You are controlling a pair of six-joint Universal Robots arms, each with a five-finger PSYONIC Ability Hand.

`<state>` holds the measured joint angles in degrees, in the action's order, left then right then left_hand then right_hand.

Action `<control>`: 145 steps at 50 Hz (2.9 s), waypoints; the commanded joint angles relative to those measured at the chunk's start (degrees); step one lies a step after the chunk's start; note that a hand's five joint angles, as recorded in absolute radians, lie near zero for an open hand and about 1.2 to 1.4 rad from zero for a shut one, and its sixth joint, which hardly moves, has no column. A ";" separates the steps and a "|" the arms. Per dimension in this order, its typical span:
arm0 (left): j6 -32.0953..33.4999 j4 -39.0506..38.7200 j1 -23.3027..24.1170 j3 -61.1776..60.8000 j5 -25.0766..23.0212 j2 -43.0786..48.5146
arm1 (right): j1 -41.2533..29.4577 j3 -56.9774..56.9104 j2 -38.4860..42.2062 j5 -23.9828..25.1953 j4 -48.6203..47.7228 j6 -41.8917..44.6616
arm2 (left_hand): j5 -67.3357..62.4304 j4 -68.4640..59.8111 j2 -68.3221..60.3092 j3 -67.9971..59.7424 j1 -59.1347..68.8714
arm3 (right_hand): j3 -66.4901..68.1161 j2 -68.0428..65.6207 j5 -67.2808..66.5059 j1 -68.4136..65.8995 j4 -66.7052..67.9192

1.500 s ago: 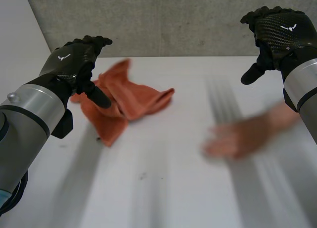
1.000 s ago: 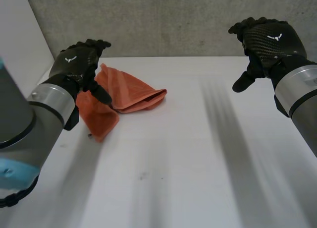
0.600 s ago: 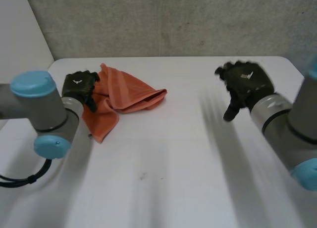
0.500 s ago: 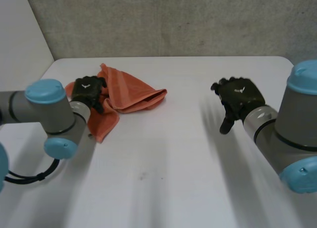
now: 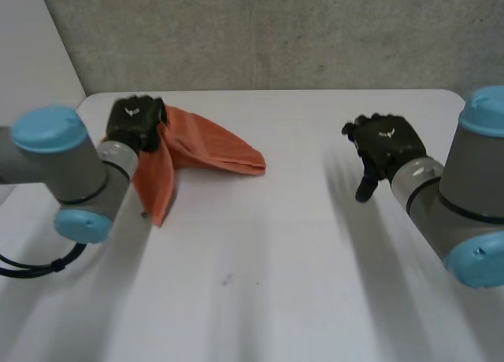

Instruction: Fold the laundry

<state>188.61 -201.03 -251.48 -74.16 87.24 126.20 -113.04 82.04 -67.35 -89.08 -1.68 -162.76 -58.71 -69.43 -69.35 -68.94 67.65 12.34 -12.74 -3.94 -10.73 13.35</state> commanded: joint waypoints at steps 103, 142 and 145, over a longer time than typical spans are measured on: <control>-7.62 17.25 5.30 -18.73 -4.55 -25.29 | -4.56 0.33 -8.16 18.23 13.71 22.84 | 57.66 58.38 58.29 57.89 -56.60 | -0.58 0.98 2.18 -1.03 -1.59; -31.29 18.92 6.01 -13.64 7.24 -9.13 | -11.07 -8.12 7.41 10.42 9.86 21.87 | 25.36 26.08 26.00 25.59 -24.30 | 67.66 -67.26 -66.06 -69.27 66.65; -31.11 18.66 6.01 -11.88 7.50 -7.02 | -7.99 -6.27 6.44 9.89 10.03 20.99 | 13.08 13.80 13.72 13.31 -12.02 | 67.66 -67.26 -66.06 -69.27 66.65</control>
<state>157.13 -182.06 -245.49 -88.40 94.28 116.04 -124.58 72.41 -58.60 -78.82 9.24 -140.06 -23.92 -33.90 -34.32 -34.31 34.32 67.40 -67.42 -56.14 -56.28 68.07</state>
